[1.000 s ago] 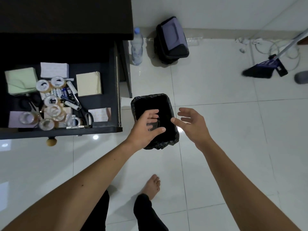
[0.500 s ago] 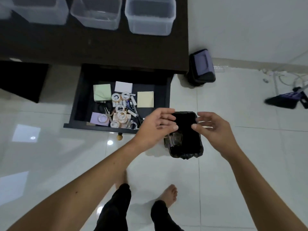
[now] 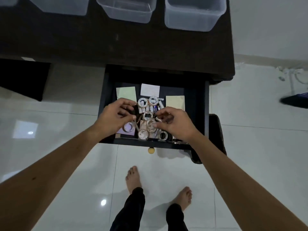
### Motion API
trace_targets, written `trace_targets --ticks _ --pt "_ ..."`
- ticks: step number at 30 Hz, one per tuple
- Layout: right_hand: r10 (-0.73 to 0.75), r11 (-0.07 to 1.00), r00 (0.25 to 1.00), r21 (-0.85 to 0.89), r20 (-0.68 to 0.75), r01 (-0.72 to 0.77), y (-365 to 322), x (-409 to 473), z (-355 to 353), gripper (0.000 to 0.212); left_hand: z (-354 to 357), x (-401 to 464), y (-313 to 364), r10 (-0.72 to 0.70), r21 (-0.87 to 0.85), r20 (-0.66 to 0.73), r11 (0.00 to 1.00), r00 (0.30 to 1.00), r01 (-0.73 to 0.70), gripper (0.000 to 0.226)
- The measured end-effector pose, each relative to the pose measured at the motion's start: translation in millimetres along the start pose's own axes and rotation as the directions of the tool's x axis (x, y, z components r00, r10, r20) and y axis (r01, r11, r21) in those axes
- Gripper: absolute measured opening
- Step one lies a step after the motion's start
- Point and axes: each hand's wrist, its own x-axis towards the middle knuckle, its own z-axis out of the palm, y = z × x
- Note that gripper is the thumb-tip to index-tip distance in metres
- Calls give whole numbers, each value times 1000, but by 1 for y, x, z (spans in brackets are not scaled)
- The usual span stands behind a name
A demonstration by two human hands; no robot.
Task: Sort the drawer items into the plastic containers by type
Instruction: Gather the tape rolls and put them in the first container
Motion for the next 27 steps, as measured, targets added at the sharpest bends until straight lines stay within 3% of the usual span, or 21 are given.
trace_targets --ticks 7,12,16,21,27 --pt "-59 979 997 -191 50 67 15 28 28 54 12 36 -19 38 -25 3 999 999 -38 49" --pt "-128 955 989 -261 77 143 19 32 29 48 20 42 -25 74 12 -50 997 996 -73 59" --pt "-143 974 989 -179 -24 137 22 30 21 42 24 47 -22 156 122 -117 982 981 -141 58" --pt "-199 976 956 -133 -216 173 21 43 12 40 30 65 -19 177 279 -150 951 973 -130 61" --pt "-196 976 955 -143 -221 167 21 63 12 43 34 77 -28 188 308 -165 942 968 -130 57"
